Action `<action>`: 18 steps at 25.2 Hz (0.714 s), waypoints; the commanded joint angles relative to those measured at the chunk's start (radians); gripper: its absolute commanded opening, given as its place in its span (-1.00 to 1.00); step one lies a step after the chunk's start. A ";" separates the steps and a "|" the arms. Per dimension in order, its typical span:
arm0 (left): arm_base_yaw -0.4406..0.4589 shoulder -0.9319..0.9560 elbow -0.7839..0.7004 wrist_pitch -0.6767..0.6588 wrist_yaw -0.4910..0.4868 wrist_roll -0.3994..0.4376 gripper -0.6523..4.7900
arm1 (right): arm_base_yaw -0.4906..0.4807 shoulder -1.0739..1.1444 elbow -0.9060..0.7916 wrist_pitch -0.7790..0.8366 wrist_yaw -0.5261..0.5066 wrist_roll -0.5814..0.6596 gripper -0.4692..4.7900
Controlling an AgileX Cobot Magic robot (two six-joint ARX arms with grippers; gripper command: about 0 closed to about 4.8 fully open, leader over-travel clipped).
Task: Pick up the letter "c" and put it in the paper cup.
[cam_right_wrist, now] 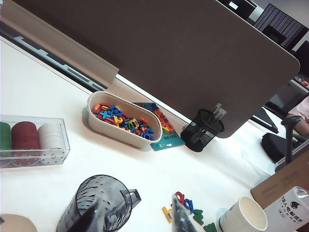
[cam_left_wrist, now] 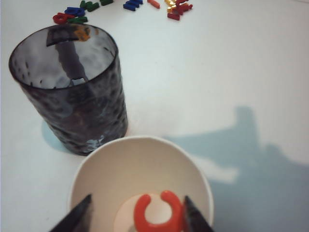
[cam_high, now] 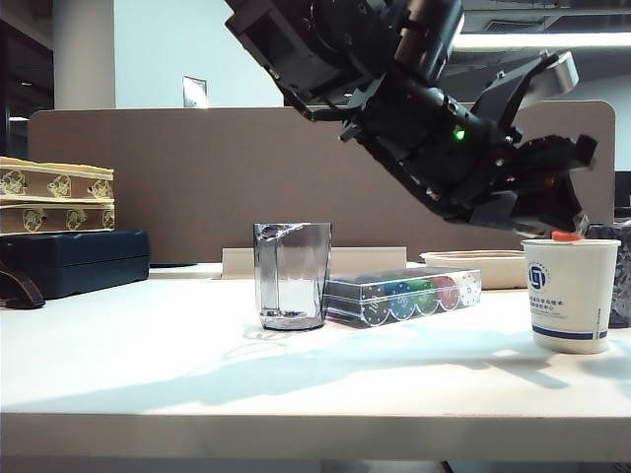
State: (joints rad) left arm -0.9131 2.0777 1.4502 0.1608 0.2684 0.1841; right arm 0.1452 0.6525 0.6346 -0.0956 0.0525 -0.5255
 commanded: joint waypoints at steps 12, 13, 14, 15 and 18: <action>0.000 0.009 0.035 0.001 -0.047 0.002 0.06 | 0.013 -0.002 0.002 0.010 0.022 -0.025 -0.14; 0.000 0.009 0.045 -0.006 -0.047 0.002 0.06 | 0.013 -0.002 0.002 0.010 0.021 -0.025 -0.14; 0.000 0.009 0.060 -0.010 -0.047 0.002 0.06 | 0.013 -0.002 0.002 0.010 0.021 -0.025 -0.14; 0.000 0.009 0.067 -0.010 -0.048 0.002 0.06 | 0.013 -0.002 0.002 0.010 0.021 -0.025 -0.14; 0.000 0.009 0.068 -0.026 -0.048 0.002 0.06 | 0.013 -0.002 0.002 0.010 0.024 -0.025 -0.14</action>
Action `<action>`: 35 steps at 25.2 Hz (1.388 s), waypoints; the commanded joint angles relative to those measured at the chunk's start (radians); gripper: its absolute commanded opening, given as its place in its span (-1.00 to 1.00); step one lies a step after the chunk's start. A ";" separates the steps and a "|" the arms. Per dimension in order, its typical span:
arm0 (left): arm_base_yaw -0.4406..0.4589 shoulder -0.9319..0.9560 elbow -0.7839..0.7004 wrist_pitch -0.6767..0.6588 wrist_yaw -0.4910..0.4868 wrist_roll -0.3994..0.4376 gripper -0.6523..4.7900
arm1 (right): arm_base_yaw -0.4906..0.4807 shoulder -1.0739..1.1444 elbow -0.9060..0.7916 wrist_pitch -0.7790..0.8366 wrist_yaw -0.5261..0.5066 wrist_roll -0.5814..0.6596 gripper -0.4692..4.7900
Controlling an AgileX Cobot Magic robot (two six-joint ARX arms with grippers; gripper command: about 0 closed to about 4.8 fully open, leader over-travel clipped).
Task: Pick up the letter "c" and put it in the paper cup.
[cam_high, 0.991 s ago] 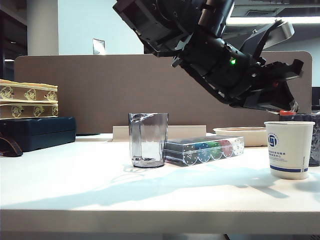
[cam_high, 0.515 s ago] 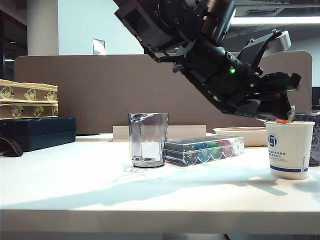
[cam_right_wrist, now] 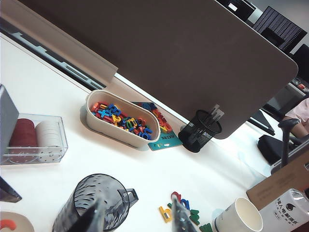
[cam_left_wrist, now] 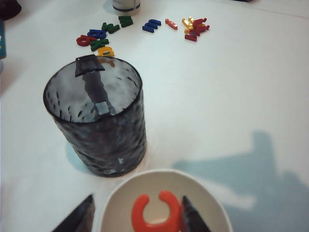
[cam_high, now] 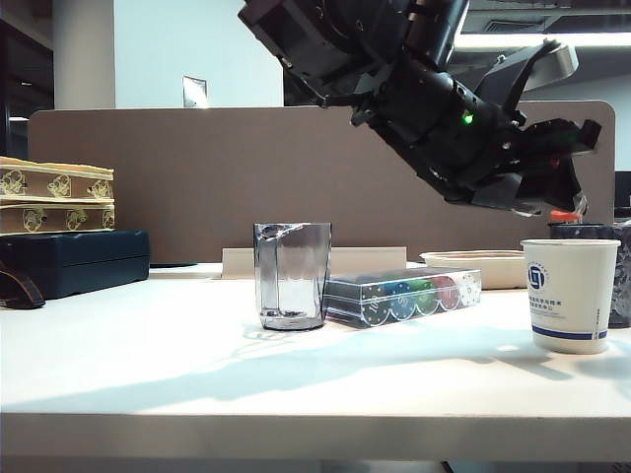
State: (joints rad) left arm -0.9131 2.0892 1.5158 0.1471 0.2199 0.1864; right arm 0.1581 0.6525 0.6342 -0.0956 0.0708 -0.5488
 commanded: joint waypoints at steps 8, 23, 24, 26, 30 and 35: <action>0.001 0.000 0.002 -0.085 -0.043 0.001 0.09 | 0.011 -0.002 0.002 0.010 0.006 -0.002 -0.14; -0.001 -0.054 0.071 -0.173 -0.091 0.046 0.13 | 0.011 -0.019 0.003 0.011 0.037 -0.002 -0.14; -0.001 -0.067 0.078 -0.194 -0.104 0.057 0.13 | 0.011 -0.020 0.003 0.013 0.043 -0.002 -0.14; 0.000 -0.094 0.078 -0.220 -0.128 0.078 0.13 | 0.011 -0.021 0.003 0.013 0.043 -0.002 -0.14; 0.000 -0.196 0.078 -0.376 -0.157 0.117 0.11 | 0.011 -0.034 0.003 0.021 0.043 -0.002 -0.14; -0.001 -0.305 0.078 -0.529 -0.195 0.117 -0.25 | 0.011 -0.056 0.003 0.021 0.065 -0.001 -0.28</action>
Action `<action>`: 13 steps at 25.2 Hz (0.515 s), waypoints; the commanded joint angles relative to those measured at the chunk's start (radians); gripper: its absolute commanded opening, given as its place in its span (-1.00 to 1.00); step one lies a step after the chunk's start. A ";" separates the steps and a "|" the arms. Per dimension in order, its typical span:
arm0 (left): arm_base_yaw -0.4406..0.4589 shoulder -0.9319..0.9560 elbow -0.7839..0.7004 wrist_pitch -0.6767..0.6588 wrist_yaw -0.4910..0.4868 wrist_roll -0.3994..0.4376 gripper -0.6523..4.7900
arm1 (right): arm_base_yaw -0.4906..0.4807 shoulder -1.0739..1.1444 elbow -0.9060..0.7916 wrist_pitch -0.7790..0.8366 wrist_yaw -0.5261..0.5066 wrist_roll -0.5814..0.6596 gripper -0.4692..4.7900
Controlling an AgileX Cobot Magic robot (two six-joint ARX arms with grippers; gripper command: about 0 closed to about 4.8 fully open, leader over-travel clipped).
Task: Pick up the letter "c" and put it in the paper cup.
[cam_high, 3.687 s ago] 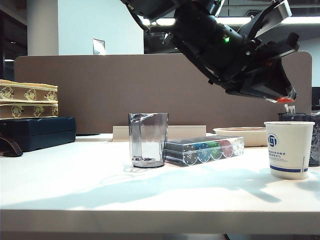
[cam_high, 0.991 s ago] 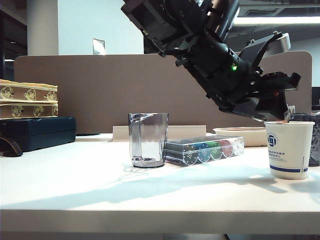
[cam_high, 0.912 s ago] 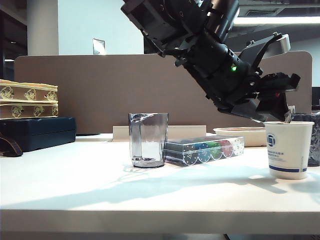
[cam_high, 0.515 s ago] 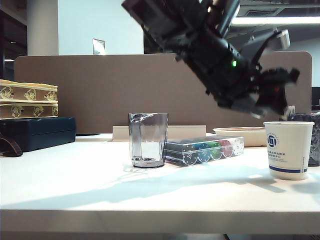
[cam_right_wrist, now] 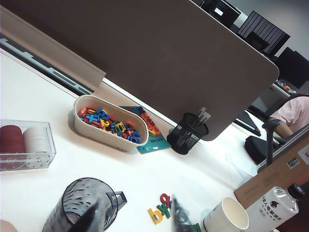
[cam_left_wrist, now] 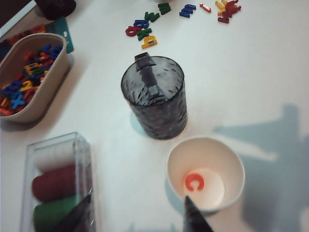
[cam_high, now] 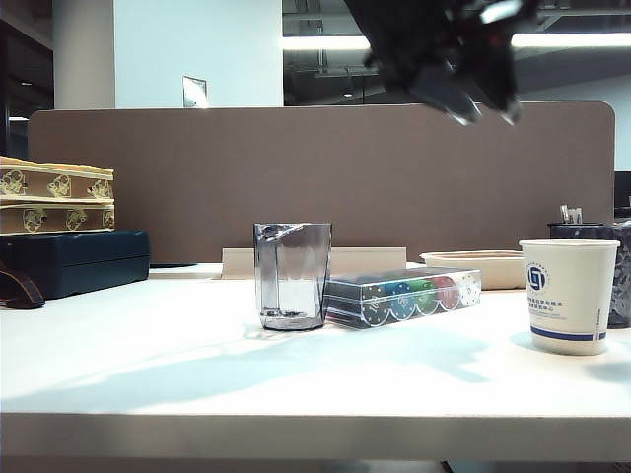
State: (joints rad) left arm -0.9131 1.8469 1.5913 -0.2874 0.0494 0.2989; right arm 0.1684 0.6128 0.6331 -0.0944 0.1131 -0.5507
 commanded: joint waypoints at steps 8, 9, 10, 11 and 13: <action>-0.001 -0.218 0.000 -0.280 -0.077 0.001 -0.58 | 0.000 -0.093 0.005 -0.002 0.027 0.073 -0.67; -0.001 -0.229 0.000 -0.297 -0.081 0.001 -0.59 | 0.000 -0.107 0.005 -0.009 0.027 0.079 -0.67; -0.001 -0.244 0.000 -0.323 -0.084 0.000 -0.59 | 0.000 -0.139 0.005 -0.030 0.027 0.085 -0.68; -0.001 -0.253 0.000 -0.341 -0.087 0.000 -0.59 | 0.000 -0.154 0.005 -0.041 0.027 0.085 -0.71; -0.001 -0.267 -0.001 -0.373 -0.111 -0.003 -0.62 | 0.000 -0.192 0.005 -0.075 0.027 0.088 -0.71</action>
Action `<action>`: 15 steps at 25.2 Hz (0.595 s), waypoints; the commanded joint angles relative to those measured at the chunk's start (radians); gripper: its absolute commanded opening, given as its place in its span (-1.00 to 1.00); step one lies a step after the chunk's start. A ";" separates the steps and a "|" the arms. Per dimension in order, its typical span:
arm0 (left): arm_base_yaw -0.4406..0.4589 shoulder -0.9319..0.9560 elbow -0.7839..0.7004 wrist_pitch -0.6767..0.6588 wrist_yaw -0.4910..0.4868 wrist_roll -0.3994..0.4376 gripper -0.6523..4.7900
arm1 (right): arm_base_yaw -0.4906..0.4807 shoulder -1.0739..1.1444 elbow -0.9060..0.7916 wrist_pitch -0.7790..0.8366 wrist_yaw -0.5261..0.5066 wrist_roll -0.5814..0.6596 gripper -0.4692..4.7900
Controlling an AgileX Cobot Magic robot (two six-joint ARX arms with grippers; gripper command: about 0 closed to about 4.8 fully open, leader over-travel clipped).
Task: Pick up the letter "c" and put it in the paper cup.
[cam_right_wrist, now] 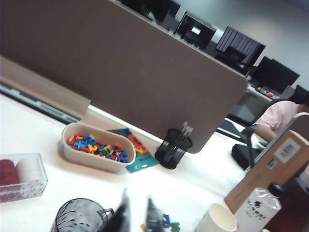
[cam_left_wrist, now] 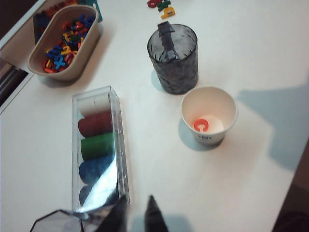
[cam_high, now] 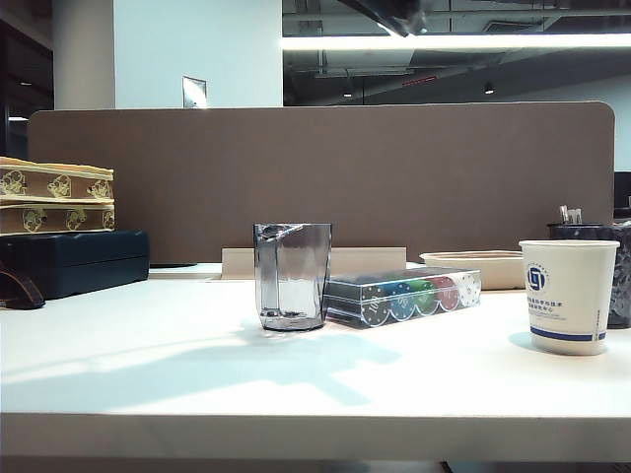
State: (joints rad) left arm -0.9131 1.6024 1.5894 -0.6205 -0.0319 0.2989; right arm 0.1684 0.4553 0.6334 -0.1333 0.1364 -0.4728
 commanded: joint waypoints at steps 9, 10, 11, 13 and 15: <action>0.000 -0.214 -0.132 -0.106 -0.082 -0.033 -0.70 | 0.000 -0.192 0.005 -0.241 -0.004 0.051 -0.71; 0.000 -0.241 -0.158 -0.103 -0.086 -0.047 -0.70 | 0.000 -0.193 0.005 -0.253 -0.005 0.052 -0.71; 0.000 -0.291 -0.203 -0.103 -0.106 -0.050 -0.70 | 0.000 -0.193 0.005 -0.268 -0.008 0.055 -0.71; 0.000 -0.344 -0.248 -0.104 -0.130 -0.055 -0.70 | 0.000 -0.193 0.005 -0.281 -0.008 0.055 -0.71; -0.001 -0.394 -0.291 -0.104 -0.133 -0.074 -0.70 | 0.000 -0.193 0.005 -0.293 -0.008 0.063 -0.76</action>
State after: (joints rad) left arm -0.9131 1.2415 1.3212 -0.7395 -0.1551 0.2489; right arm 0.1684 0.2630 0.6342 -0.4240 0.1307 -0.4240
